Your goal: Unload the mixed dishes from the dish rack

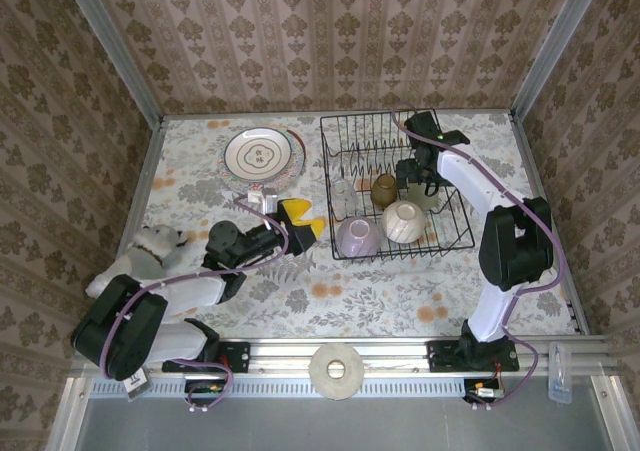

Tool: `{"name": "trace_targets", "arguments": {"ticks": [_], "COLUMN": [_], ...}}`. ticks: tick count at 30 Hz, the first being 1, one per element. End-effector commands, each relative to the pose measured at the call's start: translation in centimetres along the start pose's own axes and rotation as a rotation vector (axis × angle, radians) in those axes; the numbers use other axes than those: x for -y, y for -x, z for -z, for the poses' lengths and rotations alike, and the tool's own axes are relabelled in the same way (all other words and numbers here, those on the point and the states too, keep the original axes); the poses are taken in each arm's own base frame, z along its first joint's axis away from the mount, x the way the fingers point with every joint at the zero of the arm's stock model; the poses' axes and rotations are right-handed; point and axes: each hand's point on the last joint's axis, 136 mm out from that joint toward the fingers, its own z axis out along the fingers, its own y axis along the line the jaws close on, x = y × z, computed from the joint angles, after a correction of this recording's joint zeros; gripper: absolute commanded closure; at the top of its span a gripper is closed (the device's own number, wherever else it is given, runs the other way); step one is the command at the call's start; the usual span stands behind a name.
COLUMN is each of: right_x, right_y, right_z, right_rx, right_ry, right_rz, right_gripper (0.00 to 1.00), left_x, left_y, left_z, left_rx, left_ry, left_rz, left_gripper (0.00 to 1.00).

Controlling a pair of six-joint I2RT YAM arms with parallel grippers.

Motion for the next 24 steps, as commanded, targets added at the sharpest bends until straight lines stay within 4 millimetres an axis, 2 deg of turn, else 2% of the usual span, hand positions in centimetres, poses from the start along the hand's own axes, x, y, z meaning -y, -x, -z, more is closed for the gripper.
{"name": "trace_targets", "arguments": {"ticks": [1, 12, 19, 24], "right_x": [1.0, 0.6, 0.7, 0.4], "right_y": [0.3, 0.8, 0.5, 0.4], "right_z": [0.3, -0.6, -1.4, -1.1], "right_rx": [-0.006, -0.024, -0.047, -0.043], "right_ry": [-0.054, -0.033, -0.011, 0.014], "right_rz": [0.021, 0.013, 0.0, -0.006], "right_gripper": [0.08, 0.19, 0.25, 0.36], "left_x": [1.4, 1.5, 1.5, 1.3], "left_y": [0.9, 1.1, 1.0, 1.0], "left_z": [0.3, 0.4, 0.4, 0.4], "left_rx": [0.037, 0.042, 0.043, 0.043], "left_ry": [-0.04, -0.041, -0.04, -0.033], "left_rz": [-0.03, -0.036, -0.037, -0.041], "left_gripper": [0.0, 0.0, 0.0, 0.0]}}
